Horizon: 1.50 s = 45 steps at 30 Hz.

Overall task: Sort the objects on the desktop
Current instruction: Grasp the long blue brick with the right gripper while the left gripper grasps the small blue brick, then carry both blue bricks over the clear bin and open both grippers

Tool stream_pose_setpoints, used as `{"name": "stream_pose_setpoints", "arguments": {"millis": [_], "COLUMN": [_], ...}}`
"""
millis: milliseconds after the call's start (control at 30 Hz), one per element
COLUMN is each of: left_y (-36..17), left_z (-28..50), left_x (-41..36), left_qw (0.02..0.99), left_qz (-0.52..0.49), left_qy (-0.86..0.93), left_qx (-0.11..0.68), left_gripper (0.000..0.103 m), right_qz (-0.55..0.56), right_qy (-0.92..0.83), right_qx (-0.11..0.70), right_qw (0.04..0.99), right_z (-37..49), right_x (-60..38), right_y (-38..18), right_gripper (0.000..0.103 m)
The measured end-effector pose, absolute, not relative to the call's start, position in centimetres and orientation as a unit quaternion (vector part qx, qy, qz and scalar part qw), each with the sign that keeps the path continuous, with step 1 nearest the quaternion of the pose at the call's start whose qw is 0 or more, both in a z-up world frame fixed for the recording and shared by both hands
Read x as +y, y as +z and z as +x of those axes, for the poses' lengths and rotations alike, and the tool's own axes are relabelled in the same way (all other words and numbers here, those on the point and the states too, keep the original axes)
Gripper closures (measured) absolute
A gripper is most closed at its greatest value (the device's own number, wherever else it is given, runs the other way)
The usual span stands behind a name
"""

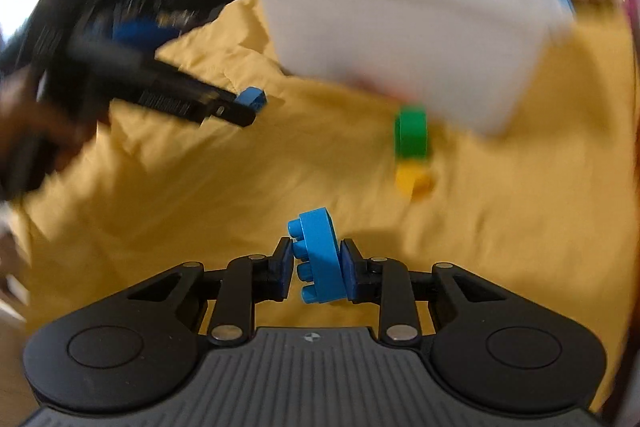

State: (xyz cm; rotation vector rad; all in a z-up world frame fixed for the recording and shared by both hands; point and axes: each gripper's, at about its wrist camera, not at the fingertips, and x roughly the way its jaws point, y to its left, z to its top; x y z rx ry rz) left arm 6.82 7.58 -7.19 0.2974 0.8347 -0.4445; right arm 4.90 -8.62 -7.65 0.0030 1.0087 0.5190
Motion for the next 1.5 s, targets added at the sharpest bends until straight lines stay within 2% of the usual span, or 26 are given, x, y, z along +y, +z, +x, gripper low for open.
{"name": "stream_pose_setpoints", "arguments": {"millis": [133,200,300,400,467,600,667,800,1000,1267,1400,1500], "left_y": [-7.5,-7.5,-7.3,-7.5,-7.7,-8.9,-9.0,-7.7,-7.9,-7.4,-6.6,-6.0], "left_z": [4.5,5.0,7.4,9.5,10.5,11.8,11.9,11.4,9.7,6.9,6.6,6.4], "left_x": [6.8,7.9,11.1,12.8,13.1,13.9,13.3,8.3,3.1,0.9,2.1,4.2], "left_qw": [0.878,0.883,0.884,0.885,0.885,0.868,0.874,0.909,0.898,0.889,0.895,0.906], "left_qz": [0.134,0.068,-0.086,-0.151,-0.166,-0.231,-0.209,-0.014,0.093,0.113,0.064,0.023], "left_qy": [-0.217,-0.207,-0.162,-0.111,-0.09,-0.065,-0.063,-0.081,-0.163,-0.241,-0.238,-0.211], "left_qx": [0.405,0.415,0.429,0.426,0.425,0.434,0.435,0.408,0.398,0.373,0.372,0.366], "left_gripper": [0.066,0.065,0.062,0.063,0.07,0.076,0.076,0.076,0.075,0.065,0.062,0.054], "right_qz": [0.026,0.018,-0.018,-0.054,-0.072,-0.077,-0.076,-0.081,-0.066,-0.057,-0.06,-0.068], "right_qy": [0.241,0.233,0.214,0.207,0.213,0.227,0.231,0.233,0.217,0.213,0.217,0.226], "right_qx": [0.487,0.477,0.44,0.397,0.379,0.369,0.37,0.362,0.366,0.366,0.366,0.366], "right_qw": [0.839,0.847,0.872,0.892,0.898,0.898,0.897,0.899,0.902,0.904,0.903,0.9], "right_z": [4.8,4.7,4.4,3.9,3.2,2.5,2.3,1.5,1.4,1.5,1.5,1.3], "right_x": [-8.9,-8.9,-9.1,-8.8,-8.9,-8.3,-8.0,-7.9,-9.0,-9.5,-9.2,-8.9], "right_y": [-8.2,-8.0,-6.9,-5.7,-5.1,-4.9,-5.1,-4.8,-4.9,-5.0,-5.0,-4.9], "right_gripper": [0.074,0.072,0.071,0.071,0.071,0.069,0.069,0.069,0.069,0.066,0.066,0.066]}}
